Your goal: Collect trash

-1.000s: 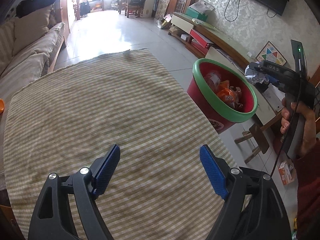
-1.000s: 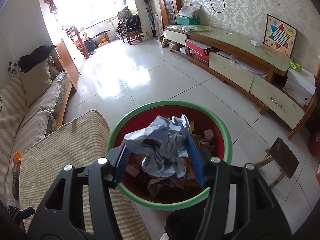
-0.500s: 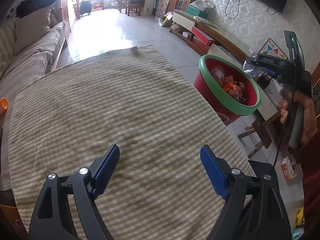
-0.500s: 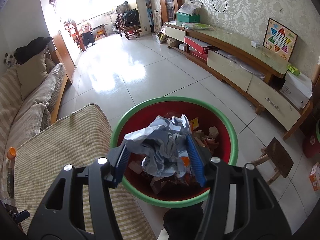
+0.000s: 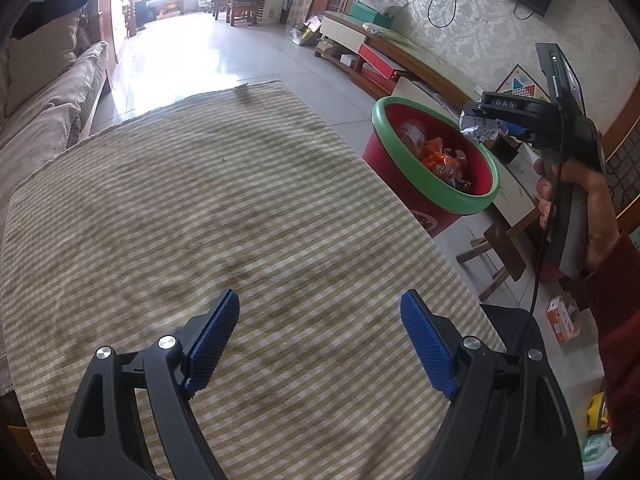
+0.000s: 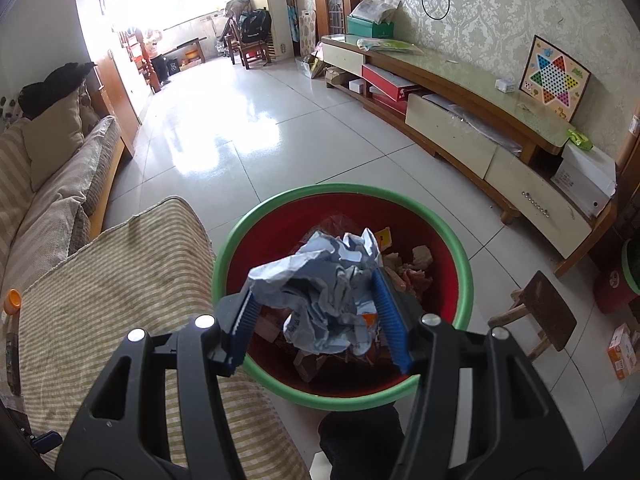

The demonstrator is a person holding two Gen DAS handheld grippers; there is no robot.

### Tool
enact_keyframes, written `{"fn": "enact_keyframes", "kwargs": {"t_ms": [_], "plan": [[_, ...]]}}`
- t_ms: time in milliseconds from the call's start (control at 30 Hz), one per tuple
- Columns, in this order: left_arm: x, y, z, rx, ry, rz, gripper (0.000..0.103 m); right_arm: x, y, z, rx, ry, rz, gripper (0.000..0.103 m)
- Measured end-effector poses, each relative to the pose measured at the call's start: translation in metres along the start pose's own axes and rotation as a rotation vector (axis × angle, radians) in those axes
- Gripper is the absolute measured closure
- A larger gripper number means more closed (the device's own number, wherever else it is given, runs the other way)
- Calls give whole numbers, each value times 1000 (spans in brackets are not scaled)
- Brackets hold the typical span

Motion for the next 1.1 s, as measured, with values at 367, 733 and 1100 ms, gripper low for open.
{"fn": "enact_keyframes", "kwargs": {"t_ms": [367,733,1100], "plan": [[-13,-3,-1,17,-67,-17,24,-5,11,-10,-18,-32,-59,22],[-14,-32,1,88,-84,-40,24,-6,-72,-4,123,10,-101,6],[-10,-95,61,360,-48,-59,11,-42,-208,7,458,-26,-125,5]]}}
Point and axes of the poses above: each gripper's, at about its wrist camera, not at the fingertips, and y roughly the way its jaws point, x to its right, z to its top, the point moved 4 cm from there along y, roughly the way its jaws point, and after that the axes turned 15 degrees about x, right-handed, at the moved point
